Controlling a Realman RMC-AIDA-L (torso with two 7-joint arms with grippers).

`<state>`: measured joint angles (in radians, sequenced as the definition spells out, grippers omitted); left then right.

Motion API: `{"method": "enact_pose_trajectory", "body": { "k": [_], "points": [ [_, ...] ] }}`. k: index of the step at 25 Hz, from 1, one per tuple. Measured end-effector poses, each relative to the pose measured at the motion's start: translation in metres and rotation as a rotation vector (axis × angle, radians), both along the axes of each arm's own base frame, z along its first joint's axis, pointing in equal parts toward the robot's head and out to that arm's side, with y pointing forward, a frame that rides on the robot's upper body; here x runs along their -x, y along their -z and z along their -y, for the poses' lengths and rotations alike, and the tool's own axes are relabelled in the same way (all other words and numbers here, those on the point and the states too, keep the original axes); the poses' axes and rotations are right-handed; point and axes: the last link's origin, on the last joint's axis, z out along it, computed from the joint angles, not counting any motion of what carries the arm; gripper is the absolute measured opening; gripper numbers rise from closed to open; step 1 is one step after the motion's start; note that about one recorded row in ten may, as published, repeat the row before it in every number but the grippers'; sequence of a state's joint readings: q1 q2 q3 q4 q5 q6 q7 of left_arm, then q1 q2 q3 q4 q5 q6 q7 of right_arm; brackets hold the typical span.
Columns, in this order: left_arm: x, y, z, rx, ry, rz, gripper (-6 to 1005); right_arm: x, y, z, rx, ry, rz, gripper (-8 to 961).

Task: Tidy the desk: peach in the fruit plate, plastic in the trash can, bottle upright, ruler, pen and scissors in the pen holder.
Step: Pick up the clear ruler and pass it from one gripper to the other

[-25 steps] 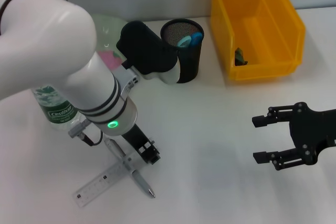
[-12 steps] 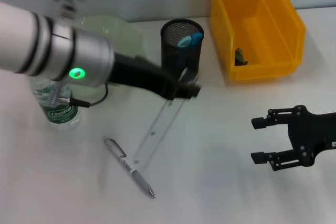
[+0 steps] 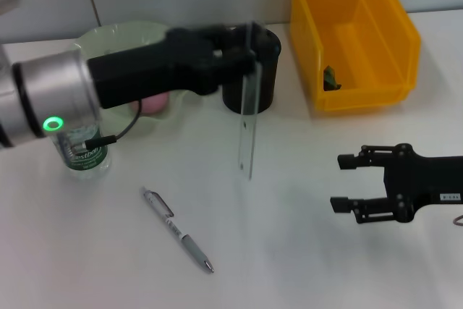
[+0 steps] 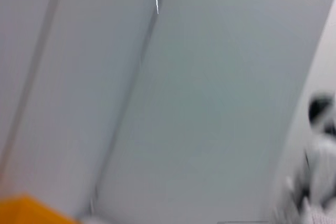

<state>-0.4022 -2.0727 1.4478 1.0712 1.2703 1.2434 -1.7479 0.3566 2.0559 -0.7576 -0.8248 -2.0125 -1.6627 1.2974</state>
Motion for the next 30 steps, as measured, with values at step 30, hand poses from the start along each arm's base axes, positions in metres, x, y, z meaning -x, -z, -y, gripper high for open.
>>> {"method": "enact_pose_trajectory", "body": {
  "k": [30],
  "points": [
    [0.012,0.067,0.020,-0.675,-0.126,0.220,439,0.013,0.036,0.000,-0.532,-0.152,-0.329,776]
  ]
}}
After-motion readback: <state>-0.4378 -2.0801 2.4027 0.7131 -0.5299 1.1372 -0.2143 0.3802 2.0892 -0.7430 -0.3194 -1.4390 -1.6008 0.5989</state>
